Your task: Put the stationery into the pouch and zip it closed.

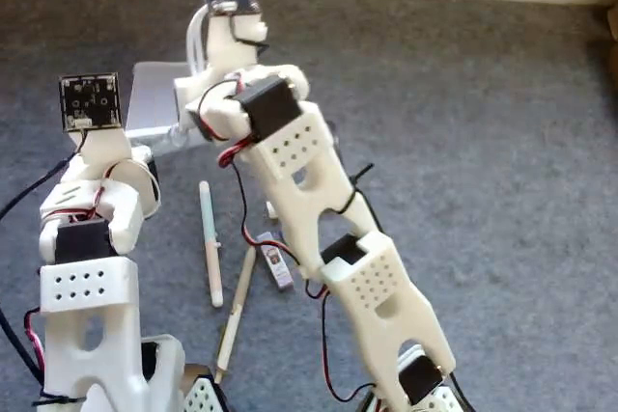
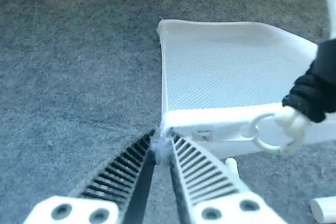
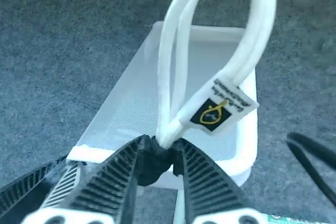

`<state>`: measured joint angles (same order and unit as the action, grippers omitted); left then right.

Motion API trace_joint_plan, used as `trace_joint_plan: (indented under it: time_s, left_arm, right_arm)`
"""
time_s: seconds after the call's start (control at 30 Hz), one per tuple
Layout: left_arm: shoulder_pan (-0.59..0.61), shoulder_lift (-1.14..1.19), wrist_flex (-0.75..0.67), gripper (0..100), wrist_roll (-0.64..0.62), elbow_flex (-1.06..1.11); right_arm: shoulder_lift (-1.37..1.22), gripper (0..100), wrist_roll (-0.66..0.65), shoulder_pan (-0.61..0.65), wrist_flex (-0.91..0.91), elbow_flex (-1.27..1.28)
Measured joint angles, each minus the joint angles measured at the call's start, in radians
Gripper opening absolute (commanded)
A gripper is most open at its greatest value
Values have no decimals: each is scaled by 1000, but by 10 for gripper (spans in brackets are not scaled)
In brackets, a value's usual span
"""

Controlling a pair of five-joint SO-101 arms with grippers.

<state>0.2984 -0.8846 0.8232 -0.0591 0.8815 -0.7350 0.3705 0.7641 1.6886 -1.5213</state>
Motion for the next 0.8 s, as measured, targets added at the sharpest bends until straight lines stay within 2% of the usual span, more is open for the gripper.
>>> trace_joint_plan:
  time_s: [0.37,0.8]
  left_arm:
    - [23,-8,6,5,-40,-15]
    - [64,-9,6,5,-40,-15]
  right_arm:
    - [49,5,-55,-164,55,-12]
    - [49,5,-123,-244,57,-12]
